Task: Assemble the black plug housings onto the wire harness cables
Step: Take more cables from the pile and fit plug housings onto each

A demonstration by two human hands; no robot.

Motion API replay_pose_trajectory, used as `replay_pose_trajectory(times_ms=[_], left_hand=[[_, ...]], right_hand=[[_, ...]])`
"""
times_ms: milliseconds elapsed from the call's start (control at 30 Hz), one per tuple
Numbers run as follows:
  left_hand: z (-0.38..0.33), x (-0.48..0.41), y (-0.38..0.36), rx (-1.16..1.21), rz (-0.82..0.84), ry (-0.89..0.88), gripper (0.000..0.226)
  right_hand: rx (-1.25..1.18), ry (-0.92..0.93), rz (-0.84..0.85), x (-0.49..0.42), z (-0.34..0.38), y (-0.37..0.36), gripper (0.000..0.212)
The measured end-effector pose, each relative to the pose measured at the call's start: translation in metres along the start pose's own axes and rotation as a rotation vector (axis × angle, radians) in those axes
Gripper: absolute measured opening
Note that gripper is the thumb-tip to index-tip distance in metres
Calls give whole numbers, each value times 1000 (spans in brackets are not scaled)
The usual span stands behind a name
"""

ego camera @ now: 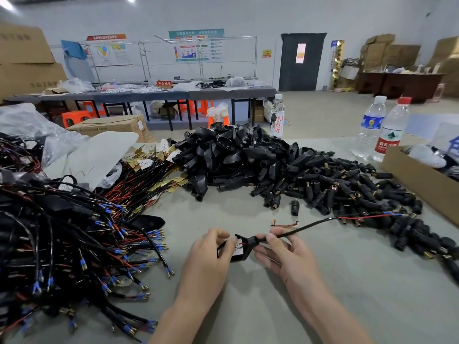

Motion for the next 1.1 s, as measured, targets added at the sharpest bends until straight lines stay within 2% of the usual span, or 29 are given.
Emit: replay_pose_trajectory(times_ms=[133,267,367,467,567,667,767,833,967,1033,1100], left_hand=[[-6,3,1,67,18,-22,23],[-18,4,-6,185,110,-60,29],[-19,2,-7,257,143,-47,22],[-19,0,-6,278,149,-61,14],[-14,-3,-3,290,104,-46,16],[-10,-2,2,141,34,-72,20],[-36,6,12,-149,-106,-280,31],[-60,14,8,-167,-135,-385,35],[-103,29,-3,-201,-131,-647,35],[-112,34,-5,-245,-142,-736,33],[-114,34,-2,-222,-148,-766,32]], right_hand=[[-27,30,-51,-2,4,7,4],[-82,30,-64,-3,6,8,4],[-100,23,-66,-3,5,8,5],[-95,14,-53,-2,6,7,4],[-72,-4,-58,0,6,4,7],[-72,-5,-64,0,4,-1,7],[-40,18,-48,3,4,-9,8],[88,35,7,6,2,-18,11],[734,205,85,13,4,-32,27],[877,263,129,18,6,-39,24],[913,282,161,20,7,-42,25]])
Point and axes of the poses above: each hand's wrist, its own x-axis away from the middle knuckle, its own y-axis out of the back of the hand, z = x × y, the point moved 9 cm from there along -x, towards the middle knuckle, and after that the axes turned 3 degrees about -y, right-handed, at the moved point
